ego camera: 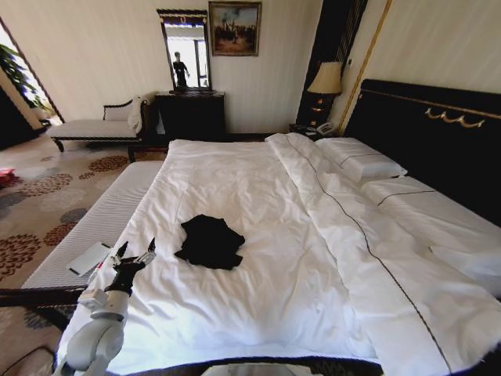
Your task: Fold the clothes on the bed.
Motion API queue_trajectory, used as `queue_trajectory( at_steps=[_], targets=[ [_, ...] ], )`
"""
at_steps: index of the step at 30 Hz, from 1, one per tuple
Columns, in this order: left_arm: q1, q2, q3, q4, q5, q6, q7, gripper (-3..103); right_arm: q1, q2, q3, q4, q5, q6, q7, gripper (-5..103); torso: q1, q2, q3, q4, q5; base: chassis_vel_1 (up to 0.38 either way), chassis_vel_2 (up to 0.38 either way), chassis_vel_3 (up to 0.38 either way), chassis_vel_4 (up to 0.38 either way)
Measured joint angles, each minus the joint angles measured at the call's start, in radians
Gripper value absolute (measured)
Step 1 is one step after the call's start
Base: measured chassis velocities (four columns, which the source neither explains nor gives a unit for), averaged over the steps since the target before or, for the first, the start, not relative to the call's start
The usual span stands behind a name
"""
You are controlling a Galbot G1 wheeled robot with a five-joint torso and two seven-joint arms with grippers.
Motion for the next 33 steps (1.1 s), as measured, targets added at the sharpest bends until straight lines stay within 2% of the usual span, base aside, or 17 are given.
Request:
queue_trajectory(
  at_steps=[4,6,11,17,20,26,33],
  targets=[
    [-0.003,-0.001,0.001,0.0,0.001,0.0,0.0,98,0.009,0.008,-0.018,-0.044,-0.028,0.028,0.0,1,0.0,0.0,0.0,0.0001,0.0001,0.0,0.0,0.0,0.0],
    [-0.004,-0.001,0.002,0.0,0.001,0.0,0.0,102,0.021,0.013,-0.032,-0.079,-0.049,0.047,0.001,1,0.0,0.0,0.0,0.0,0.0002,0.0,0.0,0.0,0.0],
    [-0.003,-0.002,0.003,-0.003,0.004,0.001,-0.001,97,0.03,0.013,-0.044,-0.117,-0.062,0.071,0.005,1,0.0,0.0,0.0,0.0,0.0002,0.0,0.0,0.0,0.0],
    [0.0,-0.005,0.005,-0.006,0.009,0.001,-0.001,101,0.033,0.011,-0.045,-0.134,-0.063,0.08,0.008,1,0.0,0.0,0.0,-0.0001,0.0002,0.0,0.0,0.0,0.0],
    [0.002,-0.007,0.006,-0.008,0.012,0.001,-0.002,97,0.038,0.006,-0.045,-0.16,-0.087,0.092,0.01,1,0.0,0.0,0.0,0.0001,0.0002,0.0,0.0,0.0,0.0],
    [0.005,-0.008,0.006,-0.012,0.013,0.001,-0.004,101,0.052,-0.005,-0.05,-0.226,-0.148,0.137,0.011,1,0.0,0.0,0.0,0.0001,0.0003,0.0,0.0,0.0,0.0],
    [0.008,-0.012,0.005,-0.015,0.013,0.001,-0.005,99,0.065,-0.002,-0.061,-0.241,-0.153,0.138,0.023,1,0.0,0.0,0.0,-0.0004,0.0,0.0,0.0,0.0,0.0]
  ],
)
